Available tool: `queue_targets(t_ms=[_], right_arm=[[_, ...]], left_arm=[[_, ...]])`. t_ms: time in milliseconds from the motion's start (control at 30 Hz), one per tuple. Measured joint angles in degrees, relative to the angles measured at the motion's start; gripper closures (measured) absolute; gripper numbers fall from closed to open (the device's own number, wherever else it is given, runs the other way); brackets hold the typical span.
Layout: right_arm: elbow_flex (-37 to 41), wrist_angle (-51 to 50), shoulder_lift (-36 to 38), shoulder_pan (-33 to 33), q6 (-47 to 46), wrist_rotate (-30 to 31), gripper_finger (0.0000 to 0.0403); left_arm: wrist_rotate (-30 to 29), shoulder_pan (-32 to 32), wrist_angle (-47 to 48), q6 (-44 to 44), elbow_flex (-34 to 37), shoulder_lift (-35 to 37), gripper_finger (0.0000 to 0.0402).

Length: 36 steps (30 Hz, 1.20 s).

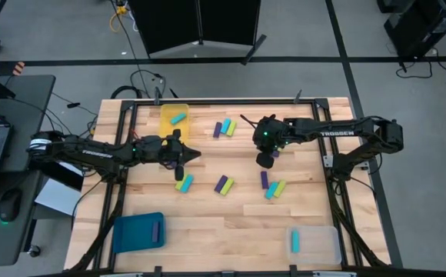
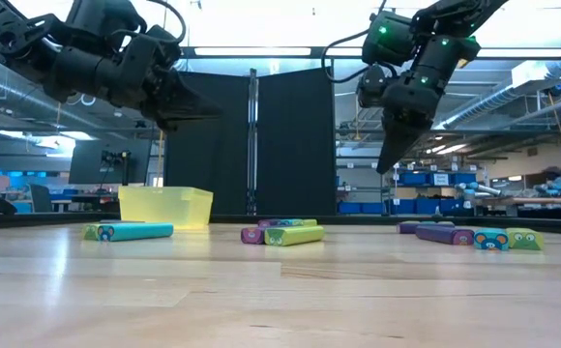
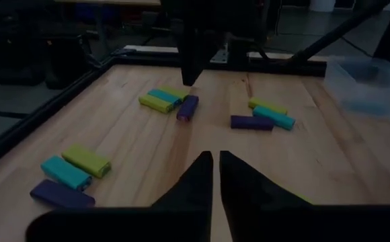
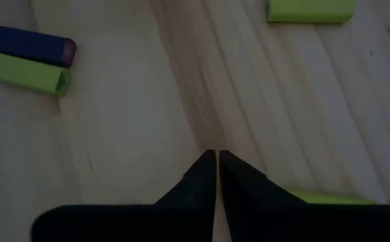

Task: Sort blocks
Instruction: Put the purple block into the blue bin

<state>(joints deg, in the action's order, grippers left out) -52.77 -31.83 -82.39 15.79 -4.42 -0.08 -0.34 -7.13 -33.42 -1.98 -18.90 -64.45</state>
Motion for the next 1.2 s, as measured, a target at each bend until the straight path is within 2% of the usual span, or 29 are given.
queue_targets(t_ms=[167,467,667,867,1200], right_arm=[[-0.02,-0.64,-1.07,0.75,-0.40,-0.04,0.0330],[-0.02,-1.88,-10.75,2.38,3.31,0.22,0.0257],[-0.89,-3.31,-12.93,2.45,6.38,0.46,0.0220],[-1.44,-5.62,-13.24,2.81,9.44,0.41,0.0208],[-1.14,-7.10,-15.98,3.57,10.36,-0.43,0.0222]], left_arm=[[-1.11,0.02,0.61,0.07,0.02,0.00,0.0351],[-1.25,0.02,1.15,0.17,0.02,0.00,0.0314],[-1.25,0.02,2.09,0.17,0.02,0.00,0.0302],[-1.22,0.02,2.14,0.19,0.02,0.00,0.0302],[-1.20,0.02,2.48,0.17,0.04,-0.02,0.0302]])
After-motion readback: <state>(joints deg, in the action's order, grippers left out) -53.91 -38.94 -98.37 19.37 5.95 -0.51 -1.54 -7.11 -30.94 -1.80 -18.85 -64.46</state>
